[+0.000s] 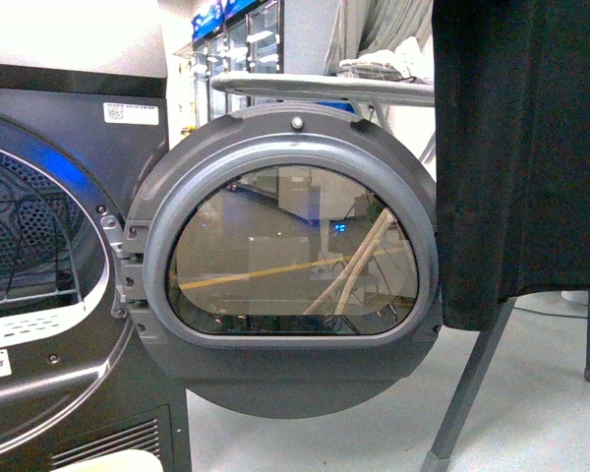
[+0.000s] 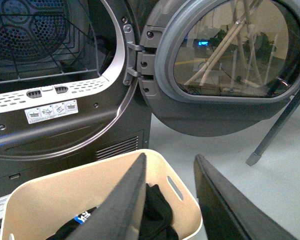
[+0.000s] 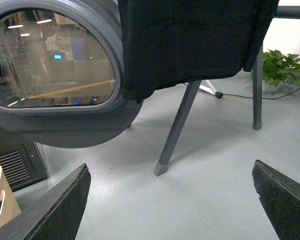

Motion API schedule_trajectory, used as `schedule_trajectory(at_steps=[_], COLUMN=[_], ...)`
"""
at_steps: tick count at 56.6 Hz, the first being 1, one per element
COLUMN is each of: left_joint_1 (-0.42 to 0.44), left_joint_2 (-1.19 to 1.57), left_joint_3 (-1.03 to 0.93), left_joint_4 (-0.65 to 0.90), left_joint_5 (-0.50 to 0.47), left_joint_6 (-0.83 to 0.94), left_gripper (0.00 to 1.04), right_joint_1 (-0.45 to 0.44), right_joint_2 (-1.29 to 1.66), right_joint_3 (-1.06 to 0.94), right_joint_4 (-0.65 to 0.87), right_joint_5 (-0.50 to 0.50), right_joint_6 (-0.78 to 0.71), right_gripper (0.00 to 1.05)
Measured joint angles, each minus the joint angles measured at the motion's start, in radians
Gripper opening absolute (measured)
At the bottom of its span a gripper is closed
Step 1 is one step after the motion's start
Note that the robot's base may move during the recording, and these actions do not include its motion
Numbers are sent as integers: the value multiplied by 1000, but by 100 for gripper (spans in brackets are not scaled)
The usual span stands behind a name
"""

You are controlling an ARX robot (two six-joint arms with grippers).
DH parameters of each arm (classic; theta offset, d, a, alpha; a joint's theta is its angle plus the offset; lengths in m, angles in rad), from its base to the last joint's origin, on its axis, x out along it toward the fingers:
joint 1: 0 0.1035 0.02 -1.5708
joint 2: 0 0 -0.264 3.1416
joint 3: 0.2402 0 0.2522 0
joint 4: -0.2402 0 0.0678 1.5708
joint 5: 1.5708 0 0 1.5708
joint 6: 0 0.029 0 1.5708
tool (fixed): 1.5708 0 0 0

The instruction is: Move hamper under clothes hanger

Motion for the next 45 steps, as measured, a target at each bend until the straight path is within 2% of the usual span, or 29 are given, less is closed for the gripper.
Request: schedule_trajectory(at_steps=[12,15,19,45], left_joint_1=[-3,-3,-3,-3], left_joint_2=[0,-1,-2,-4], left_joint_3=[0,0,0,0], left_joint_4=[0,0,0,0], left_joint_5=[2,1,0,-6], left_joint_6=[4,8,8,10], left_gripper=[93,100,98,98], right_joint_1=[-1,-1,0,1], right_joint_2=[0,0,0,0], right_joint_3=[0,0,0,0], right_joint_4=[0,0,0,0], right_joint_5=[4,4,2,-6], right_joint_6=[0,0,0,0], right_gripper=[97,97,97,97])
